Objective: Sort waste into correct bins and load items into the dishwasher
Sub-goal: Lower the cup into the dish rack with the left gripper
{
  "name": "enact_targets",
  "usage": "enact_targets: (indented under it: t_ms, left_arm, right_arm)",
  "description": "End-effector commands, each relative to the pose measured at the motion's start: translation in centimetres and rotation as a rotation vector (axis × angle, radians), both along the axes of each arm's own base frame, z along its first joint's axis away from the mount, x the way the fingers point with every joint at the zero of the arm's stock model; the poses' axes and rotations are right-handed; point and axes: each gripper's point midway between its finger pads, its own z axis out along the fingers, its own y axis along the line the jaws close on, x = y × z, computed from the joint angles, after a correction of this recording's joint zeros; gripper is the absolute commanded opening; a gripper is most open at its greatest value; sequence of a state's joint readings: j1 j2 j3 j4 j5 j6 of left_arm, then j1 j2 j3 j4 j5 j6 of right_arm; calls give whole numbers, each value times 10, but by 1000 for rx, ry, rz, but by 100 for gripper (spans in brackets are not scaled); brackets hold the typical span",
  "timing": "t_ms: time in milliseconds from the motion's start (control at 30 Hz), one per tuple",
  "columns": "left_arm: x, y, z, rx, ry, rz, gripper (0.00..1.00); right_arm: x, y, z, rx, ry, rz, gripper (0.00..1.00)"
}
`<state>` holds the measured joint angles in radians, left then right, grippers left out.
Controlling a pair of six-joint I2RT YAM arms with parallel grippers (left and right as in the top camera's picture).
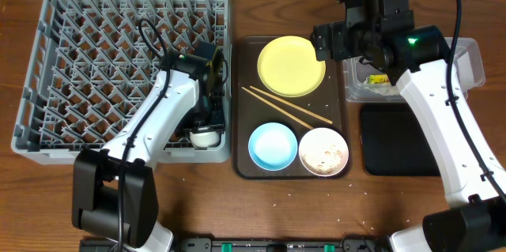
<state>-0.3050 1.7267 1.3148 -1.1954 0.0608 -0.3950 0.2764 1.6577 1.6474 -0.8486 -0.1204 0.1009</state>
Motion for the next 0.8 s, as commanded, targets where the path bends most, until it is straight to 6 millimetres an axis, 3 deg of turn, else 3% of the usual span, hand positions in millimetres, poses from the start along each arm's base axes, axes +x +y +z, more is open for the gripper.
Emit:
enact_targets:
  t_ms: [0,200,467,767]
  left_arm:
    - [0,2,0,11,-3,9,70]
    - [6,3,16,17,-30,8,90]
    - [13,0,53,-19,-141,9,91]
    - [13,-15,122,-186,-392,-11,90]
  right_arm:
    - [0,3,-3,-13,4,15,99]
    - [0,3,-4,-13,5,15,99]
    - [-1,2,-4,-14,9,15,99]
    - [-12,12,-8,31,58,56,99]
